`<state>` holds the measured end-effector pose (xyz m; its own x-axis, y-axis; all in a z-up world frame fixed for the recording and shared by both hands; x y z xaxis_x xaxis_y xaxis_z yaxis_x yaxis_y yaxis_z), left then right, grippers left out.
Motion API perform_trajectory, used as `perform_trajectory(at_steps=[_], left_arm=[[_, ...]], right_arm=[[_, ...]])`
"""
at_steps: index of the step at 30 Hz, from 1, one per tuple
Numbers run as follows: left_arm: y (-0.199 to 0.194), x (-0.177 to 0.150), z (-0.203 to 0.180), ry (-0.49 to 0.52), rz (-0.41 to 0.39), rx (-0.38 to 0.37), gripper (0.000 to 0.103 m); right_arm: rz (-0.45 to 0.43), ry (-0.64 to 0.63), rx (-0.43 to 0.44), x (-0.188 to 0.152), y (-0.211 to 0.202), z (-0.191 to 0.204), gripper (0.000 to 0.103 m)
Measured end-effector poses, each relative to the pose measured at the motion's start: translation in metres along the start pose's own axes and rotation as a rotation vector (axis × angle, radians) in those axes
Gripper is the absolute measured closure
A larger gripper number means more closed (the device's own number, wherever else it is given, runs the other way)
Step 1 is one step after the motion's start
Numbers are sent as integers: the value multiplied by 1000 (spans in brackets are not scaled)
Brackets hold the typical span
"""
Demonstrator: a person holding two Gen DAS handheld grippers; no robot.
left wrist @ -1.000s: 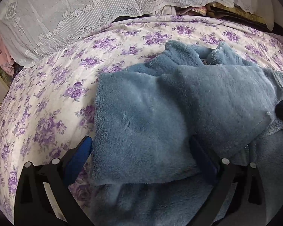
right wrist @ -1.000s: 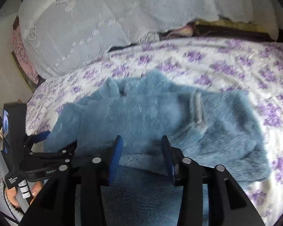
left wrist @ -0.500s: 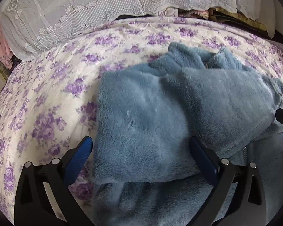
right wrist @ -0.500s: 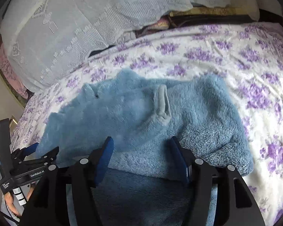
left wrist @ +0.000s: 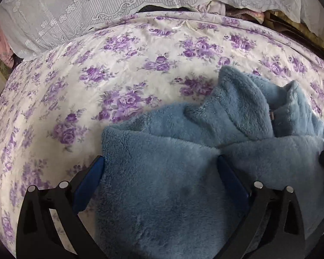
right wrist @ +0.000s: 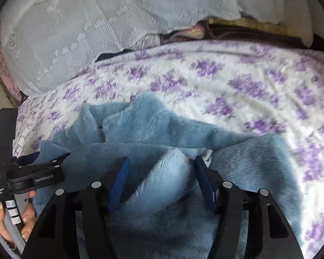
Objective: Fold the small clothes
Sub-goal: 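Open the right tool to release the hem and lift both tools away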
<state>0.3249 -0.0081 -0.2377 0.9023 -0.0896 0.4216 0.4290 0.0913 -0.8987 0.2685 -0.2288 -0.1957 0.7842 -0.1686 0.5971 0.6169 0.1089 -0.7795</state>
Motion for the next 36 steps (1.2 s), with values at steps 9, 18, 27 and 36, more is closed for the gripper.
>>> perform_trajectory(at_steps=[9, 18, 27, 36], left_arm=[[-18, -28, 14, 45, -49, 6, 4], [-20, -37, 2, 109, -48, 60, 4], [-56, -79, 40, 58, -58, -7, 4], [-65, -184, 76, 8, 33, -96, 4]], right_arm=[[25, 195, 60, -39, -38, -68, 57], [-5, 61, 11, -30, -30, -39, 58], [-50, 78, 36, -65, -81, -62, 40], [27, 164, 72, -146, -99, -92, 39]])
Point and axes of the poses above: each gripper's, at about its wrist camera, not at the fingertips, and y roughly the way its jaws point, z to its left, x to its top, the point moved 10 cm from there along y, roughly the way its jaws point, and after that the axes turned 9 degrees about z, right-handed, at the moved point
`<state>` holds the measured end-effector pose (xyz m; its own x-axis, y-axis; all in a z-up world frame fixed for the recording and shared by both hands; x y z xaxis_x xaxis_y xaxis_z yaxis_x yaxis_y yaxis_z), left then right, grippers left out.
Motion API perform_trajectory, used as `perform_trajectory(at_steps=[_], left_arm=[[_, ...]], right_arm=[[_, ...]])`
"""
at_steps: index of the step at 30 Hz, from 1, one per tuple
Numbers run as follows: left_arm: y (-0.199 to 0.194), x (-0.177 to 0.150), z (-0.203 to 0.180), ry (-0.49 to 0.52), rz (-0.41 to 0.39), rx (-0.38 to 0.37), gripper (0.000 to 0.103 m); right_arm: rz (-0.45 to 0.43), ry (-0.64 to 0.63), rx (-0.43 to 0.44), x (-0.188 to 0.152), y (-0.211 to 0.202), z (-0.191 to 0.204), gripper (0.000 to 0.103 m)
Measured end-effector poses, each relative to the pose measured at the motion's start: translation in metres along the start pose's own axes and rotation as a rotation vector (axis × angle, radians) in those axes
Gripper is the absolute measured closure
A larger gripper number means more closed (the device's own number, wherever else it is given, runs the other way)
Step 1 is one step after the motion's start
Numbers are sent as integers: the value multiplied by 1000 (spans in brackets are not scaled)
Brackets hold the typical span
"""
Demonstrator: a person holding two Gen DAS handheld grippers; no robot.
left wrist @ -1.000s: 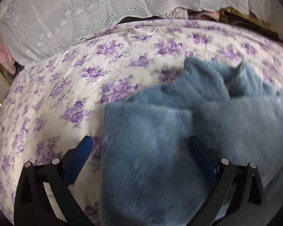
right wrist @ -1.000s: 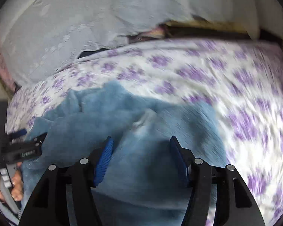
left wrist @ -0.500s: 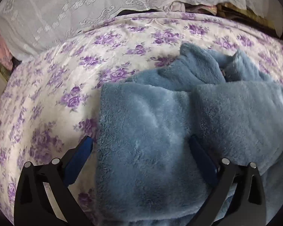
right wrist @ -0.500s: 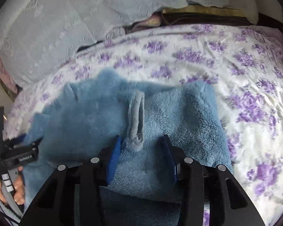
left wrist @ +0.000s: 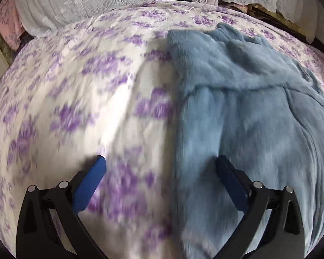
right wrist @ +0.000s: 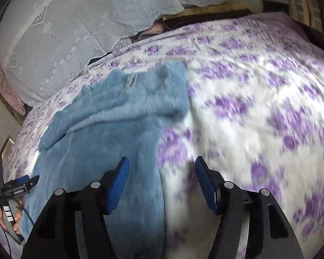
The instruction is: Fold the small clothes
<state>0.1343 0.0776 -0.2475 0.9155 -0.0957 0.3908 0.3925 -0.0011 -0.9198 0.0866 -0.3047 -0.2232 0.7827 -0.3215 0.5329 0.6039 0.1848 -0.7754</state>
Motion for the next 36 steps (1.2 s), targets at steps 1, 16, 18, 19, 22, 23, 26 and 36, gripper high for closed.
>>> perform_trajectory(at_steps=[1, 16, 18, 19, 22, 23, 26, 36], left_arm=[[-5, -8, 0, 4, -5, -8, 4], [-51, -97, -36, 97, 24, -449, 5], [-54, -98, -43, 103, 27, -504, 5], [-56, -98, -46, 104, 27, -528, 5], [-61, -99, -55, 114, 33, -592, 19], [-65, -102, -62, 125, 44, -637, 24], [-63, -108, -74, 158, 70, -648, 31], [-52, -89, -87, 102, 128, -759, 41]], right_arm=[[3, 0, 22, -8, -6, -1, 39], [76, -42, 298, -85, -57, 10, 7], [99, -61, 317, -95, -59, 17, 27], [112, -56, 345, -99, -59, 19, 33], [132, -24, 392, -103, -58, 17, 47], [137, -18, 407, -103, -59, 18, 47], [171, -29, 433, -106, -56, 25, 47], [202, -72, 452, -101, -41, 48, 47]])
Point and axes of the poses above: each gripper's, at about its wrist camera, not at the fingertips, and y roughly the way its jaws point, z to its left, x to its top, the point moved 10 cm from there along y, roughly the way its jaws point, and after that the axes turned 9 degrees about z, right-handed, at the moved point
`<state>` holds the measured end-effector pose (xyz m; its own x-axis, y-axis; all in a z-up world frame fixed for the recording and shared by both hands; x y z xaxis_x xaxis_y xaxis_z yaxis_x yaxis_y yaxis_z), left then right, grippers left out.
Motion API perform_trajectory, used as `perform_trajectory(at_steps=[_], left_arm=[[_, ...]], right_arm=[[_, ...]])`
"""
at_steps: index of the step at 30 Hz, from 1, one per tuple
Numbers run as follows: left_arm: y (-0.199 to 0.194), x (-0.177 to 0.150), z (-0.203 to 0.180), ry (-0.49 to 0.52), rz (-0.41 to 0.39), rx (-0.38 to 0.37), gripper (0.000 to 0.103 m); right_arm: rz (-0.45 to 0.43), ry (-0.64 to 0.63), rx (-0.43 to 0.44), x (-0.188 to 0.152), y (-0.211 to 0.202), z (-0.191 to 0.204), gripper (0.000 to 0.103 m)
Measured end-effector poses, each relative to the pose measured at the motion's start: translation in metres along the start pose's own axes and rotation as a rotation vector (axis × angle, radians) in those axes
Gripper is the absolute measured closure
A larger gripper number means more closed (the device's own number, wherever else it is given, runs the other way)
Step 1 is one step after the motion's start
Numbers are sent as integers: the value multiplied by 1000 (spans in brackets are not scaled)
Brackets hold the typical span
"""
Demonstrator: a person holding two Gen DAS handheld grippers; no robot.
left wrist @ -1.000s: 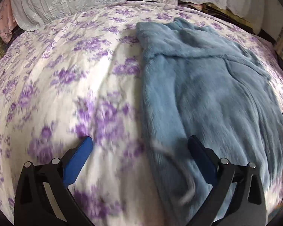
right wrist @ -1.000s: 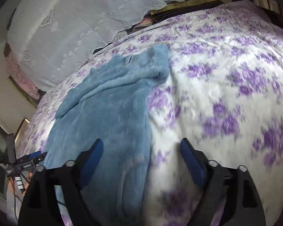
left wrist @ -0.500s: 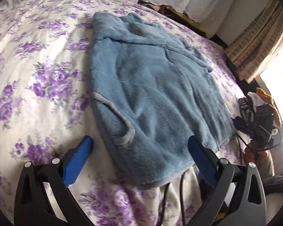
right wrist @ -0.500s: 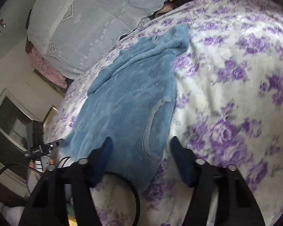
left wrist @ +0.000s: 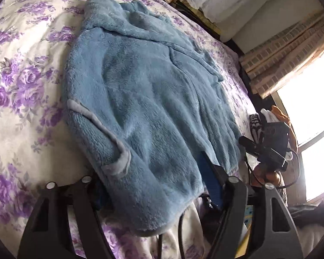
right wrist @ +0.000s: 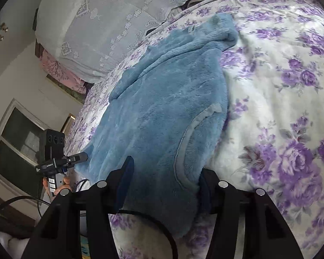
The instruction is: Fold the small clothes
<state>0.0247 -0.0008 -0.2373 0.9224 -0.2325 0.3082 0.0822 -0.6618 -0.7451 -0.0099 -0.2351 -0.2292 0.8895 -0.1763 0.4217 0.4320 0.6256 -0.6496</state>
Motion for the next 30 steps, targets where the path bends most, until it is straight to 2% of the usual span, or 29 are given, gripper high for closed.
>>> perform_trajectory(at_steps=[5, 6, 8, 9, 10, 12, 14, 16, 20, 23, 30], left_arm=[[3, -13, -6, 52, 22, 20, 46], [7, -10, -3, 37, 26, 32, 47], [6, -2, 4, -5, 14, -6, 47], [5, 1, 7, -29, 11, -23, 51], [4, 3, 12, -63, 8, -38, 61], [3, 1, 19, -84, 5, -19, 75], [3, -1, 17, -62, -3, 20, 82], [2, -1, 11, -23, -11, 63, 86], [-5, 2, 5, 23, -43, 129, 90], [-22, 10, -1, 51, -102, 166, 90], [-46, 37, -12, 88, -190, 209, 91]], right_arm=[[16, 8, 45, -13, -7, -1, 52], [13, 12, 52, -14, -8, -2, 53], [15, 17, 50, -11, -5, -2, 56], [15, 14, 39, -10, -3, -2, 58], [14, 9, 27, -11, -3, -2, 60], [1, 3, 0, -13, -6, -4, 71], [-14, 8, -10, -14, -8, -4, 77], [-16, 6, -10, -15, -9, -4, 78], [-53, -41, -39, -11, -16, 4, 84], [-103, -64, -29, -2, -30, 11, 85], [-155, -111, -29, 21, -41, 27, 85]])
Point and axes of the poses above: each gripper's, at about its wrist camera, not at the fingertips, and y roughly the way its jaws point, z to its left, x to its top, the point moved 10 cm from there along y, roughly the way its jaws point, and after that the axes turned 9 degrees about z, right-handed, at the moved point
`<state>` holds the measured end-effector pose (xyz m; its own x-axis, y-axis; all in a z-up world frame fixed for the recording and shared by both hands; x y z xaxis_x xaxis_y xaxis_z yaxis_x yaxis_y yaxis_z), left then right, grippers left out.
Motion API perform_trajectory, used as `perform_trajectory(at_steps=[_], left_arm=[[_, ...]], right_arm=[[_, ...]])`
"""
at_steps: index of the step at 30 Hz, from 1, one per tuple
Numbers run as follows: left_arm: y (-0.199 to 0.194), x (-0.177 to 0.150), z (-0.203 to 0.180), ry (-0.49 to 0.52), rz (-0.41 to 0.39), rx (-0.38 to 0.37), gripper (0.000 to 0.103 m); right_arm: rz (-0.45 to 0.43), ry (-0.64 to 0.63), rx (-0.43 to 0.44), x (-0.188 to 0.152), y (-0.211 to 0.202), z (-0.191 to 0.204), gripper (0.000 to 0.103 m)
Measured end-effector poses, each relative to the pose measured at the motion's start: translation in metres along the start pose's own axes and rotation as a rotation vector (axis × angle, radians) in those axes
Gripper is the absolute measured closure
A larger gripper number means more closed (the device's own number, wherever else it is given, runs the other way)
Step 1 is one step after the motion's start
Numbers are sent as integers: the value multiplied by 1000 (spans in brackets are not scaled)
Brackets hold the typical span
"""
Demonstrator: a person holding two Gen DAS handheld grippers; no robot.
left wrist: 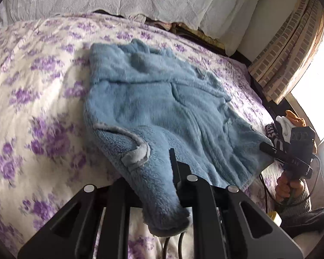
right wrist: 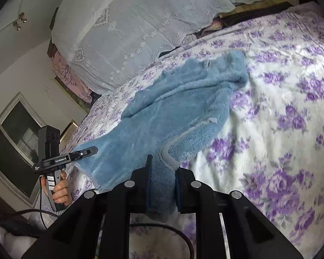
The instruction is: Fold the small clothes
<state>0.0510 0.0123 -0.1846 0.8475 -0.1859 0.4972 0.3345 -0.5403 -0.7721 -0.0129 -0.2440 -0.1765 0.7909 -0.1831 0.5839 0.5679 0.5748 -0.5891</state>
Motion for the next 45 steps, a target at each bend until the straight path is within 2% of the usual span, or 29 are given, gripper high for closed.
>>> perform_trajectory(at_steps=[7, 16, 27, 35, 45], left_arm=[[-16, 43, -6, 18, -82, 40, 91], [-34, 100, -19, 77, -149, 93, 91], [-28, 152, -14, 77, -169, 136, 91], [-15, 175, -3, 50, -173, 137, 91], [12, 202, 20, 8, -168, 140, 91]], right_arm=[[-78, -49, -2, 47, -9, 15, 86], [-156, -66, -3, 101, -16, 22, 86], [-191, -49, 5, 150, -5, 16, 86], [-211, 1, 15, 174, 4, -3, 86], [-209, 51, 22, 203, 35, -23, 86]])
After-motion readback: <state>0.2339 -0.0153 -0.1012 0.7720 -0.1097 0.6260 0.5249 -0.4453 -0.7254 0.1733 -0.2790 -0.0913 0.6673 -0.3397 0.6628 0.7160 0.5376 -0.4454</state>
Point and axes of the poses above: each gripper's, at about its wrist camera, not at the fingertips, and y roughly the way its jaws point, z to its left, x to its top, the point moved 10 cm from there along y, roughly the way its jaws point, and after that the axes turned 9 degrees about z, right-handed, at the moved point
